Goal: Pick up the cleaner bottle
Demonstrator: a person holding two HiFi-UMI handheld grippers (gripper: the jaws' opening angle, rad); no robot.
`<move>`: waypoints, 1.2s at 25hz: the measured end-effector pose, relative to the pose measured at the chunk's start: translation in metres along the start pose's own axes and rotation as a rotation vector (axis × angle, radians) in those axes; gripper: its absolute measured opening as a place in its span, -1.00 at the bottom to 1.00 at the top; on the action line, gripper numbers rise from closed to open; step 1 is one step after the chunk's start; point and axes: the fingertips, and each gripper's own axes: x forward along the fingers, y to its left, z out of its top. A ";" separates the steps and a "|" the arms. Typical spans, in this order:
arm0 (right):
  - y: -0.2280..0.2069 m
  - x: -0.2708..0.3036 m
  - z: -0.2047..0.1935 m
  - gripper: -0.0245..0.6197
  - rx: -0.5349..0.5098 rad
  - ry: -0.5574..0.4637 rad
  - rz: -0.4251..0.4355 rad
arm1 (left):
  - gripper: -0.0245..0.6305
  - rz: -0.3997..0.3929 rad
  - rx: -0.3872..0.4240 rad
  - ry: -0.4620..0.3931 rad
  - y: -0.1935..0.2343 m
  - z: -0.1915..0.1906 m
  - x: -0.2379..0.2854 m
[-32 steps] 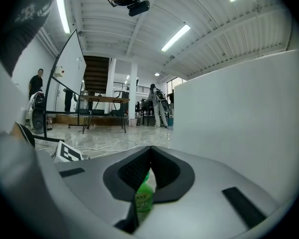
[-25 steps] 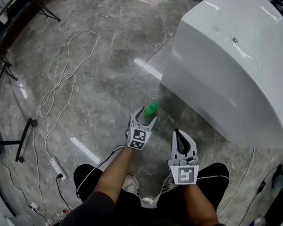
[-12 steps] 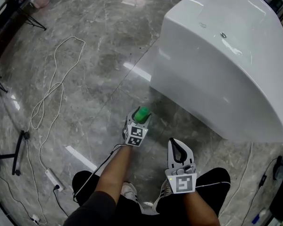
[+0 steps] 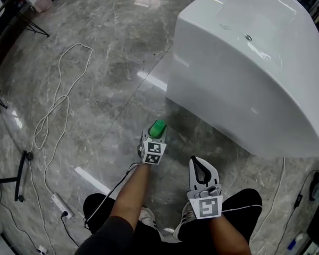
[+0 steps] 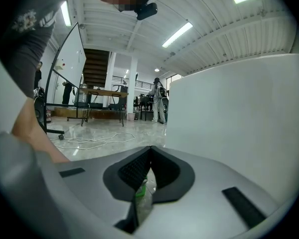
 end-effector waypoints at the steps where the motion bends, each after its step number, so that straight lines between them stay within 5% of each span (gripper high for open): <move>1: 0.000 -0.001 0.000 -0.87 -0.007 -0.002 0.003 | -0.35 0.008 -0.006 0.003 0.001 -0.001 -0.001; 10: -0.010 -0.001 0.002 -0.87 -0.010 0.008 -0.041 | -0.36 0.031 -0.030 -0.060 0.004 0.038 -0.019; 18: -0.037 0.001 0.050 -0.87 -0.035 0.001 -0.088 | -0.36 0.070 -0.048 -0.167 0.005 0.129 -0.076; 24: -0.045 -0.018 0.154 -0.87 -0.039 0.000 -0.063 | -0.36 0.070 0.006 -0.214 0.001 0.237 -0.160; 30: -0.046 -0.059 0.302 -0.87 0.023 0.001 -0.074 | -0.36 0.079 -0.050 -0.253 0.001 0.384 -0.278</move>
